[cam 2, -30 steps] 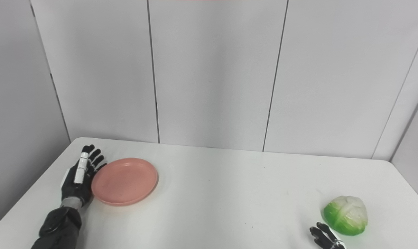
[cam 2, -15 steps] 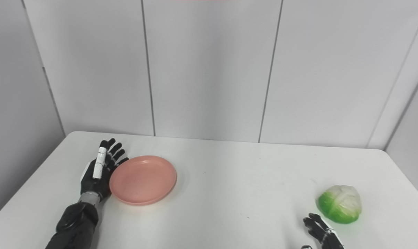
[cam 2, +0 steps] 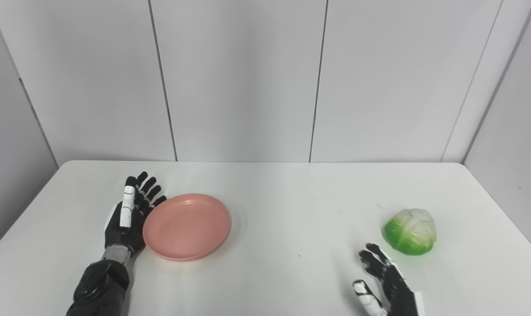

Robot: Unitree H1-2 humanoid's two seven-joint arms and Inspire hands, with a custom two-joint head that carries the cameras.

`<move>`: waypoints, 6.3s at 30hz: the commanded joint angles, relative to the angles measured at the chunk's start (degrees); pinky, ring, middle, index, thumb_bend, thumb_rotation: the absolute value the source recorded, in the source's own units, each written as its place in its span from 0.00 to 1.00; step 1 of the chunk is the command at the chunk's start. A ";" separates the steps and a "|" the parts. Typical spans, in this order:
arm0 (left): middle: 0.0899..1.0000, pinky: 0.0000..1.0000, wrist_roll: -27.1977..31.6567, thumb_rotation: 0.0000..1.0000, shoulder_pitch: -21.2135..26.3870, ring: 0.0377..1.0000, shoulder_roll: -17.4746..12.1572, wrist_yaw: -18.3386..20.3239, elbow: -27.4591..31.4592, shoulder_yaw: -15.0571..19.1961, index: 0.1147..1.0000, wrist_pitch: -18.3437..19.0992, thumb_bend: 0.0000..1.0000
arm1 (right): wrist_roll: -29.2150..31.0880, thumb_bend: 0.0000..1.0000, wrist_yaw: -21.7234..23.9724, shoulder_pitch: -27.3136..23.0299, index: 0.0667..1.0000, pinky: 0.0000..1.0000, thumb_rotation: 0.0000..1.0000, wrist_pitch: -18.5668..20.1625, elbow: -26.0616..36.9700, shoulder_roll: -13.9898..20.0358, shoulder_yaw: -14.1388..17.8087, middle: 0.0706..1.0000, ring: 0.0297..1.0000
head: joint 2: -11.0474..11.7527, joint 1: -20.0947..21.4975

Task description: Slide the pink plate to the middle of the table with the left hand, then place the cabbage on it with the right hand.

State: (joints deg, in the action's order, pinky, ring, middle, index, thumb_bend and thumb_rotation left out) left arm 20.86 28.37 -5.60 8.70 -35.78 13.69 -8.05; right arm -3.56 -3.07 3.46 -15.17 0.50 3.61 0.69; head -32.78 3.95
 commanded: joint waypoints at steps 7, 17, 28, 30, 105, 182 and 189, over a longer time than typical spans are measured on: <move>0.88 0.82 -4.36 0.78 -1.37 0.90 5.25 -7.39 2.49 -0.08 0.87 -5.22 0.97 | -0.97 0.70 -0.38 -0.46 0.82 0.81 0.74 2.49 -0.36 -4.10 -3.00 0.78 0.81 | -0.28 1.30; 0.87 0.84 -5.13 0.78 -3.55 0.90 9.33 -8.50 7.00 -1.75 0.87 -4.12 0.96 | -0.13 0.68 -1.73 -0.59 0.83 0.81 0.73 3.32 -0.40 -6.18 -4.04 0.77 0.80 | 1.40 4.87; 0.90 0.90 -3.95 0.79 -5.85 0.91 10.06 -6.56 10.31 -4.69 0.88 -1.41 0.90 | -0.23 0.70 -4.66 0.00 0.81 0.81 0.71 3.08 -1.78 -8.65 -6.36 0.76 0.79 | 4.46 14.03; 0.90 0.90 -3.26 0.79 -6.14 0.92 9.63 -5.76 10.59 -4.58 0.88 -1.03 0.90 | -0.91 0.71 -5.46 -0.22 0.81 0.81 0.71 2.64 -2.56 -9.16 -6.99 0.76 0.79 | 4.73 15.69; 0.97 0.96 -0.98 0.80 -4.24 0.99 7.34 -2.47 6.67 -5.01 1.00 1.06 0.89 | -37.77 1.00 52.53 -45.25 0.87 0.77 0.24 42.01 12.58 44.70 -10.87 0.97 0.93 | 3.94 12.74; 0.95 0.97 3.06 0.82 -6.37 0.97 7.22 -2.01 12.23 -1.66 0.99 8.58 0.92 | -36.24 1.00 50.12 -47.13 0.86 0.73 0.19 40.49 -13.18 39.09 -23.13 0.95 0.90 | 0.93 10.90; 0.95 0.94 2.49 0.82 -6.32 0.96 7.21 -2.18 12.15 -2.02 1.00 8.60 0.93 | -35.57 0.95 44.18 -45.33 0.73 0.61 0.16 38.29 -13.81 38.47 -21.81 0.69 0.66 | 0.86 10.62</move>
State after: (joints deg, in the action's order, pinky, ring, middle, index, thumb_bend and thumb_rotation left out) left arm 23.76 22.73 1.98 7.16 -23.20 11.59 -0.98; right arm -39.02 43.48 -40.19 25.02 -13.62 41.17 -22.34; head -31.90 14.59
